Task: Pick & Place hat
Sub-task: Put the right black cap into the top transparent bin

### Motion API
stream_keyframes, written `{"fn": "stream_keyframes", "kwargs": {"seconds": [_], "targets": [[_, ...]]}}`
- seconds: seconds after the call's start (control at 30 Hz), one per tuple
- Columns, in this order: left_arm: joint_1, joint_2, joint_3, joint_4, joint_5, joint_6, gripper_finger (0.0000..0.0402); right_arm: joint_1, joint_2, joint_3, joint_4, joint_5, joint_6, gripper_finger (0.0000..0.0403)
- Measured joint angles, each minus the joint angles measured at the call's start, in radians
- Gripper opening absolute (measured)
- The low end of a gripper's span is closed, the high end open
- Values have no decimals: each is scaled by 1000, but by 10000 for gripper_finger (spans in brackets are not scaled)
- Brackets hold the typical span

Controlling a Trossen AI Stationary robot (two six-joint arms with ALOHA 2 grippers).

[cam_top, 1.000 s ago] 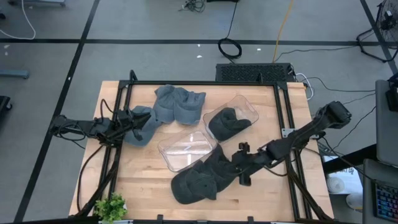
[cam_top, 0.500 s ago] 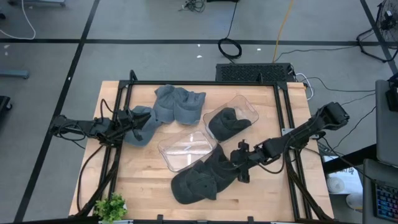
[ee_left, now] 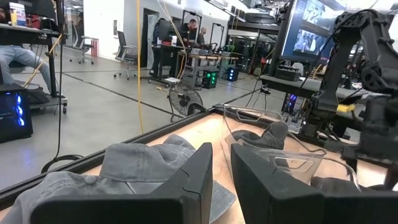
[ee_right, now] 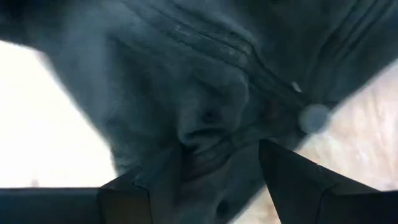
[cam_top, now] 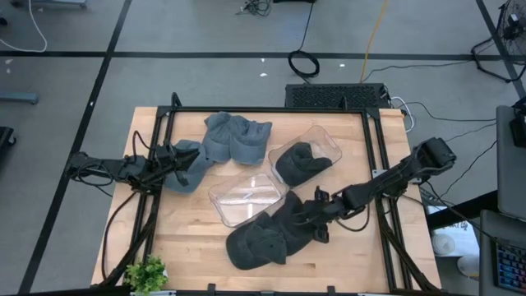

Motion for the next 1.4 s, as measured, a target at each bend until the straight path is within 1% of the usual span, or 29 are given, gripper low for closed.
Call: {"fn": "stream_keyframes", "kwargs": {"seconds": [0.07,0.17,0.27,0.33,0.37,0.4,0.5,0.7,0.83,0.93,1.1,1.23,1.4], "targets": [[0,0,0,0,0,0,67,0,36,0,18,1,-11,186],[0,0,0,0,0,0,67,0,68,2,26,2,-25,152],[0,0,0,0,0,0,67,3,76,3,30,-16,-55,93],[0,0,0,0,0,0,67,6,72,3,37,-30,-66,39],[0,0,0,0,0,0,67,7,65,2,39,-45,-74,21],[0,0,0,0,0,0,67,7,56,0,38,-57,-79,12],[0,0,0,0,0,0,67,8,18,-2,41,-63,-80,5],[0,0,0,0,0,0,67,26,-134,-2,62,-46,-79,2],[0,0,0,0,0,0,67,51,-264,-1,78,12,-86,1],[0,0,0,0,0,0,67,66,-358,-1,74,79,-96,1],[0,0,0,0,0,0,67,74,-490,-1,76,187,-173,1],[0,0,0,0,0,0,67,32,-574,-1,103,269,-281,1],[0,0,0,0,0,0,67,-84,-662,0,211,264,-428,0]]}}
